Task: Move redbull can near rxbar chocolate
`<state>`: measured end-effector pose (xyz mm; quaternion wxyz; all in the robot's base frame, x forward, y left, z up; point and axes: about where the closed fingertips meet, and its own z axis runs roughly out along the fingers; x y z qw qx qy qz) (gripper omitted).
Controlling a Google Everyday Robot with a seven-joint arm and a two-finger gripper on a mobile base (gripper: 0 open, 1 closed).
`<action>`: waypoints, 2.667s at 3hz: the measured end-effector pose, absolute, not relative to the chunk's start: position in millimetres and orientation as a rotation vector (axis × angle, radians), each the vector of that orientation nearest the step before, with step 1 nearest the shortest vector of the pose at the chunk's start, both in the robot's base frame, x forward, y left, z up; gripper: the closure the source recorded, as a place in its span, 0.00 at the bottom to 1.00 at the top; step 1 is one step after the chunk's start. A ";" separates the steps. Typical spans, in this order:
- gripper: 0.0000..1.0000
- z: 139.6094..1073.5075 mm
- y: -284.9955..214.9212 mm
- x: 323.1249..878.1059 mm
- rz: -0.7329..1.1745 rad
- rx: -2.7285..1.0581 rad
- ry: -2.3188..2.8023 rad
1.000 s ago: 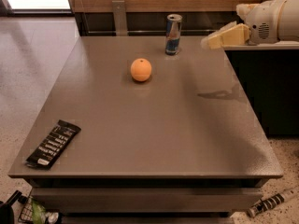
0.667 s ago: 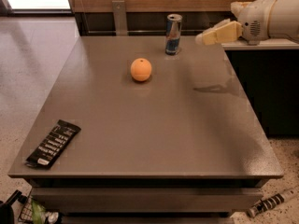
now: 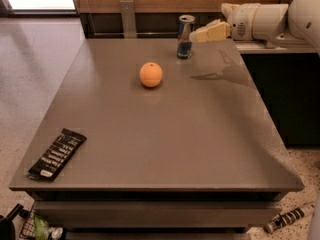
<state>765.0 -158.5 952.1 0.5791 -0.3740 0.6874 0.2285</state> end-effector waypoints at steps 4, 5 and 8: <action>0.34 897.1 -98.1 838.9 0.743 -0.798 1.539; 0.57 896.4 -95.0 838.9 0.747 -0.802 1.539; 1.00 895.9 -84.6 838.8 0.768 -0.811 1.545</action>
Offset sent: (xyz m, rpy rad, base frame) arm 0.0775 0.0321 -0.0522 0.1714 0.0368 0.0484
